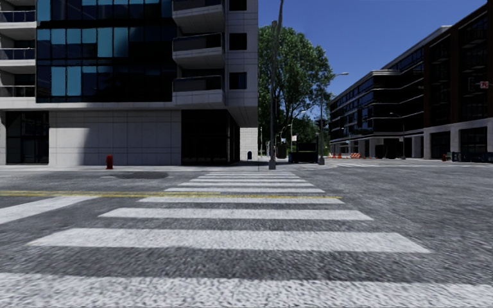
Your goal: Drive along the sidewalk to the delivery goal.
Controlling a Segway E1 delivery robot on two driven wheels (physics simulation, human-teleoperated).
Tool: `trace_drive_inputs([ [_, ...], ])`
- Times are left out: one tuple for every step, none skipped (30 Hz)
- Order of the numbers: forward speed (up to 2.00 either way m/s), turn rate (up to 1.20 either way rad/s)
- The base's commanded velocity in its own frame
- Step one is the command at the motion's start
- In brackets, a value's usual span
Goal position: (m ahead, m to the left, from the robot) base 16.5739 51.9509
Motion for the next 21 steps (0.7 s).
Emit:
trace_drive_inputs([
  [2.0,0.0],
  [2.0,0.0],
  [2.0,0.0],
  [2.0,0.0],
  [2.0,0.0],
  [2.0,0.0],
  [2.0,0.0],
  [2.0,0.0],
  [2.0,0.0],
  [2.0,0.0],
  [2.0,0.0],
  [2.0,0.0],
  [2.0,0.0],
  [2.0,0.0],
  [2.0,0.0],
  [2.0,0.0],
  [2.0,0.0],
  [2.0,0.0],
  [2.0,0.0],
  [2.0,0.0],
  [2.0,0.0],
])
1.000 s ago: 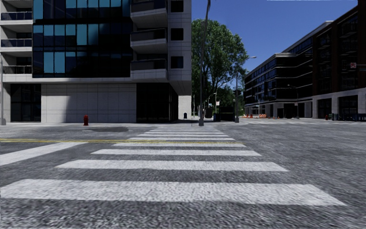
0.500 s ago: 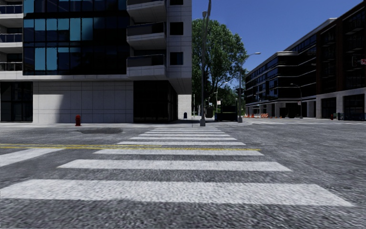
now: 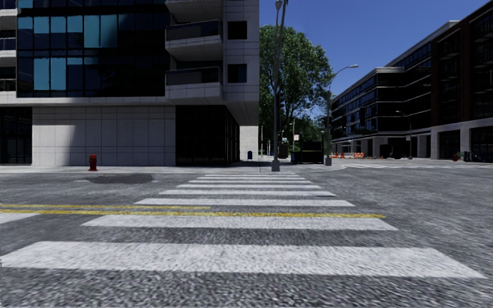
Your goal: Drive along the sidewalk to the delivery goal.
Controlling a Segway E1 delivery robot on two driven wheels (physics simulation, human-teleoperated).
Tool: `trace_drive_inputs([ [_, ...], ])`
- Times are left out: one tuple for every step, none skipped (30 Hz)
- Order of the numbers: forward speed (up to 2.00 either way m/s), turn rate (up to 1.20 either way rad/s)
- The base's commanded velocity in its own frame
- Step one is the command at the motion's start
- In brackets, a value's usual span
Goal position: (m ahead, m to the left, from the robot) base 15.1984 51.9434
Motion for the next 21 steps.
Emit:
trace_drive_inputs([
  [2.0,0.0],
  [2.0,0.0],
  [2.0,0.0],
  [2.0,0.0],
  [2.0,0.0],
  [2.0,0.0],
  [2.0,0.0],
  [2.0,0.0],
  [2.0,0.0],
  [2.0,0.0],
  [2.0,0.0],
  [2.0,0.0],
  [2.0,0.0],
  [2.0,0.0],
  [2.0,0.0],
  [2.0,0.0],
  [2.0,0.0],
  [2.0,0.0],
  [2.0,0.0],
  [2.0,0.0],
  [2.0,0.0],
])
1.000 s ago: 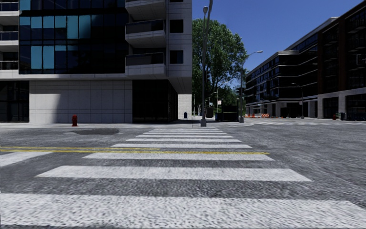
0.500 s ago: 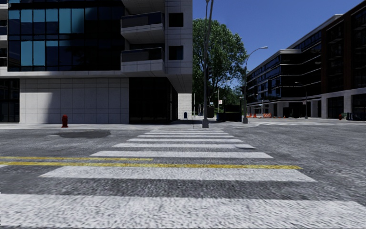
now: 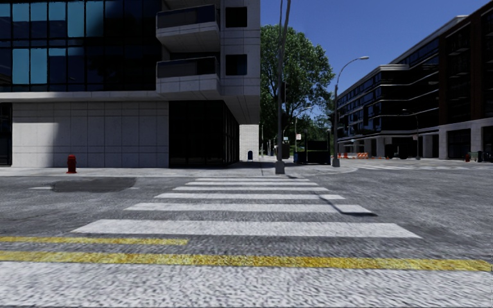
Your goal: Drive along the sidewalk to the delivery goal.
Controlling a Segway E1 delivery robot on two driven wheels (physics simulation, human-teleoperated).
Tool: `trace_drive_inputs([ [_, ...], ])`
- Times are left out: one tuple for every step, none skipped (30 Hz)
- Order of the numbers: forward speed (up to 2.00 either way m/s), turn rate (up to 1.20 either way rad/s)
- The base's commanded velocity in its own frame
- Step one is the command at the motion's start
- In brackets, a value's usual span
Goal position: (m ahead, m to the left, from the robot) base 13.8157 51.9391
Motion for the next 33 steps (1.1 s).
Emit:
trace_drive_inputs([
  [2.0,0.0],
  [2.0,0.0],
  [2.0,0.0],
  [2.0,0.0],
  [2.0,0.0],
  [2.0,0.0],
  [2.0,0.0],
  [2.0,0.0],
  [2.0,0.0],
  [2.0,0.0],
  [2.0,0.0],
  [2.0,0.0],
  [2.0,0.0],
  [2.0,0.0],
  [2.0,0.0],
  [2.0,0.0],
  [2.0,0.0],
  [2.0,0.0],
  [2.0,0.0],
  [2.0,0.0],
  [2.0,0.0],
  [2.0,0.0],
  [2.0,0.0],
  [2.0,0.0],
  [2.0,0.0],
  [2.0,0.0],
  [2.0,0.0],
  [2.0,0.0],
  [2.0,0.0],
  [2.0,0.0],
  [2.0,0.0],
  [2.0,0.0],
  [2.0,0.0],
])
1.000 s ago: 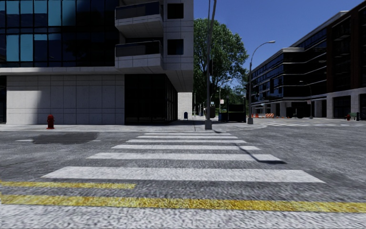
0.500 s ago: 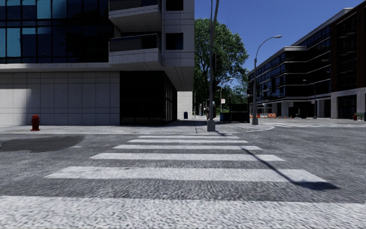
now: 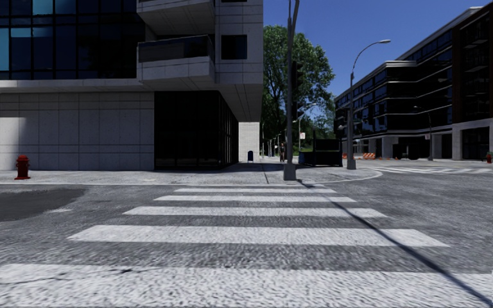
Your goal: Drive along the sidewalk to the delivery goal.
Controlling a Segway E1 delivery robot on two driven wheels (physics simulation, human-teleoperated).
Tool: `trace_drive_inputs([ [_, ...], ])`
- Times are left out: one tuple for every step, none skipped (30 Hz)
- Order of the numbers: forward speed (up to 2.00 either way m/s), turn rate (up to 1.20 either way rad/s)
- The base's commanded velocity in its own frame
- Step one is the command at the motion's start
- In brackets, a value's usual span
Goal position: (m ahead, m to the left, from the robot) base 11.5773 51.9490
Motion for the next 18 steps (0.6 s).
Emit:
trace_drive_inputs([
  [2.0,0.0],
  [2.0,0.0],
  [2.0,0.0],
  [2.0,0.0],
  [2.0,0.0],
  [2.0,0.0],
  [2.0,0.0],
  [2.0,0.0],
  [2.0,0.0],
  [2.0,0.0],
  [2.0,0.0],
  [2.0,0.0],
  [2.0,0.0],
  [2.0,0.0],
  [2.0,0.0],
  [2.0,0.0],
  [2.0,0.0],
  [2.0,0.0],
])
